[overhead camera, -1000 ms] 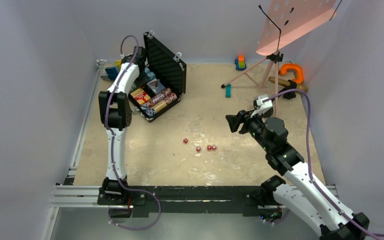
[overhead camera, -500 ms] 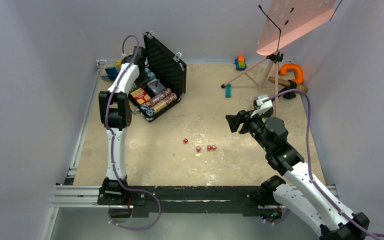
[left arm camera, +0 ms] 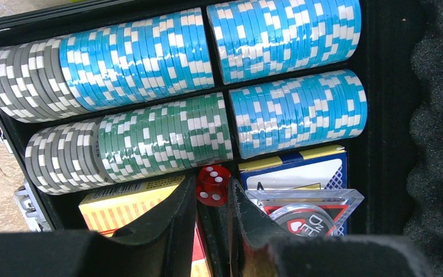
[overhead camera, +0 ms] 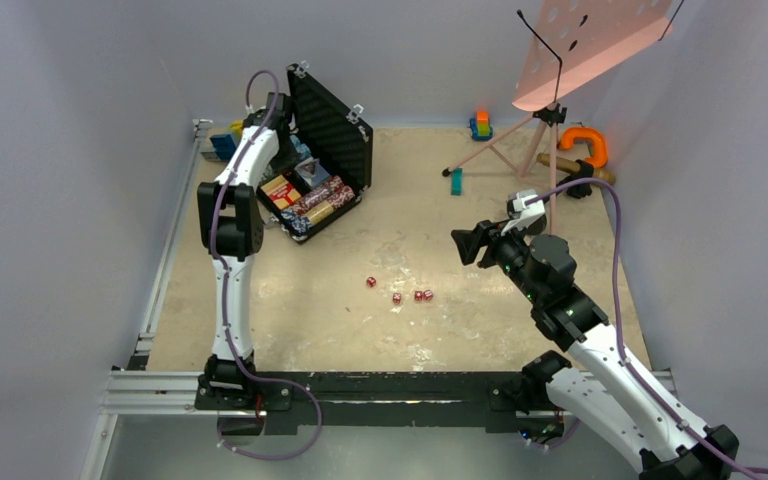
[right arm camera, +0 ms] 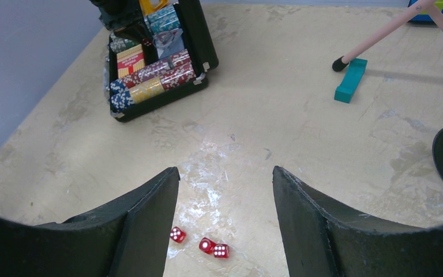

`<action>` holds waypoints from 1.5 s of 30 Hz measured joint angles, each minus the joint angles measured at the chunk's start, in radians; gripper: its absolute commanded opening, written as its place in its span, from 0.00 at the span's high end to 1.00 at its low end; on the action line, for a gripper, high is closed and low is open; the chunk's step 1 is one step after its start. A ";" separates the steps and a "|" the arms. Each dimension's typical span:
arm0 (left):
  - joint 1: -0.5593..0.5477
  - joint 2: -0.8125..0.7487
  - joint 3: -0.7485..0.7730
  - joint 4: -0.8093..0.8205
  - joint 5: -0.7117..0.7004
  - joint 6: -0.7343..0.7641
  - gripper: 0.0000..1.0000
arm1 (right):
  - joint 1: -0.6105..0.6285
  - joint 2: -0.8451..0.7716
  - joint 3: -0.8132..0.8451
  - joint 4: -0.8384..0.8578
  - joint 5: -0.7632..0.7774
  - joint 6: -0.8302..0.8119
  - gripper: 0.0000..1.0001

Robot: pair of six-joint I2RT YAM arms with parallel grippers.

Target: Pack up texas hold em set

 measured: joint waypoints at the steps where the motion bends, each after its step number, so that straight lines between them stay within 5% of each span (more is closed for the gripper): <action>1: 0.000 0.000 0.000 0.000 0.000 0.000 1.00 | 0.000 0.000 0.000 0.000 0.000 0.000 0.35; 6: 0.000 0.011 0.005 -0.005 0.006 0.000 0.96 | 0.000 0.000 0.000 0.000 0.000 0.000 0.35; 20: -0.001 0.017 0.015 -0.014 0.008 0.000 0.60 | 0.000 -0.008 0.000 0.000 0.000 0.000 0.35; 31: -0.002 0.009 -0.003 0.002 0.007 -0.001 0.57 | 0.000 -0.008 0.000 0.000 0.000 0.000 0.35; 45: 0.001 -0.196 -0.362 0.280 0.053 -0.033 0.48 | 0.000 -0.008 0.000 0.000 0.001 -0.001 0.35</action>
